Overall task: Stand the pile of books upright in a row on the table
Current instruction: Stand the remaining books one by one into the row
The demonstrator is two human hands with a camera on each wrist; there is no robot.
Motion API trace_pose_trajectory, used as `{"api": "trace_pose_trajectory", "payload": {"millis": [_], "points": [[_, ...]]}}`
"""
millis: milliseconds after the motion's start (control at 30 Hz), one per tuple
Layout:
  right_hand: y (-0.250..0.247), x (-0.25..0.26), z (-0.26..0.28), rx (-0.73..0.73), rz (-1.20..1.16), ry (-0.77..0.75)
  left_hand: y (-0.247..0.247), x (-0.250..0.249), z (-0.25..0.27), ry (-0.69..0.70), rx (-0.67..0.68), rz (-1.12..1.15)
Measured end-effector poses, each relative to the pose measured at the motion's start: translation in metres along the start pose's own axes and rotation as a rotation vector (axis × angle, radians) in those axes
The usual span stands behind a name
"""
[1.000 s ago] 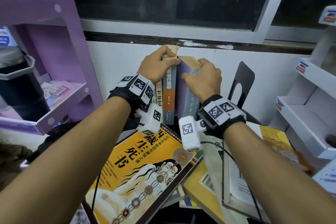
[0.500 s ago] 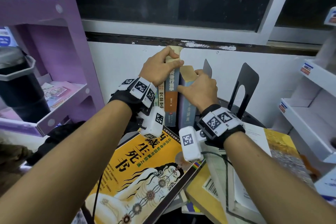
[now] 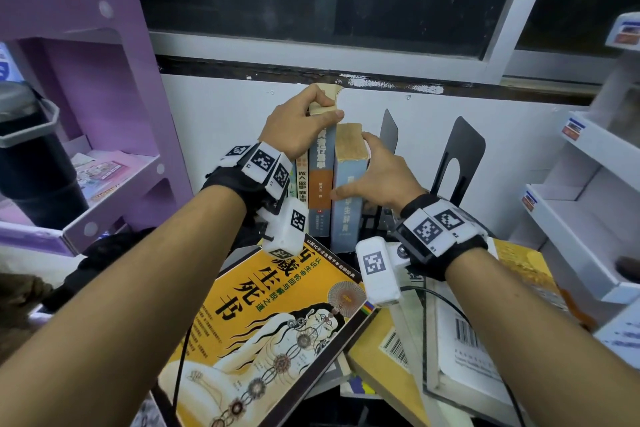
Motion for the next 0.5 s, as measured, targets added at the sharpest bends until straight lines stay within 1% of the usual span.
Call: {"api": "trace_pose_trajectory", "payload": {"millis": [333, 500], "points": [[0.002, -0.001, -0.004, -0.016, -0.048, -0.079, 0.001, 0.000, 0.000, 0.008, -0.010, 0.000], [0.004, -0.003, -0.012, -0.015, -0.055, -0.076, 0.002, 0.002, -0.001, 0.008, -0.006, 0.004]]}}
Point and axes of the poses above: each hand's wrist, its own z-axis away from the middle knuckle, its own y-axis out of the palm, x = y × z, the point moved 8 cm from there along -z, towards the middle knuckle, and after that the axes turned 12 degrees about -z, right-handed, at the moved point
